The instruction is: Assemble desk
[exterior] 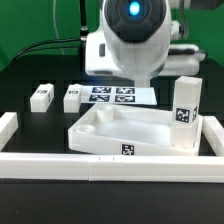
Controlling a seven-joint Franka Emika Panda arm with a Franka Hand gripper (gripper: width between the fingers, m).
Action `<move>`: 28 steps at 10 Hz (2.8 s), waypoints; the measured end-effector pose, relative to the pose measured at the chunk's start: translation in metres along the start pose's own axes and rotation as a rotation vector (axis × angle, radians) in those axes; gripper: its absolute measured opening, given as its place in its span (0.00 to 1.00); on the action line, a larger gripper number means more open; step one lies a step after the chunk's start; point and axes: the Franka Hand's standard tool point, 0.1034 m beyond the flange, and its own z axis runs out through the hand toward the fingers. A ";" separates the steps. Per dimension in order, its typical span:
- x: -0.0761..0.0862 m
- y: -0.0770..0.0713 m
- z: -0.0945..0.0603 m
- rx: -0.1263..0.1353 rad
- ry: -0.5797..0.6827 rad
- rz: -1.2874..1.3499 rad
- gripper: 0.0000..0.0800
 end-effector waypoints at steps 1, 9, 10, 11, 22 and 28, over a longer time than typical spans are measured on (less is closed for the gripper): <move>0.006 0.001 -0.001 -0.001 0.029 0.001 0.36; 0.012 0.007 -0.069 0.010 0.413 -0.061 0.36; 0.015 0.007 -0.071 0.008 0.510 -0.060 0.36; 0.015 0.008 -0.069 0.008 0.578 -0.058 0.36; 0.003 0.020 -0.101 0.047 1.290 0.084 0.36; 0.002 0.047 -0.136 -0.025 1.387 0.028 0.36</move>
Offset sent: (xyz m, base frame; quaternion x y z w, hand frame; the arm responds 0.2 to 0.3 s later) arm 0.0000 0.0000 0.0000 0.0000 0.0000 0.0000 1.0000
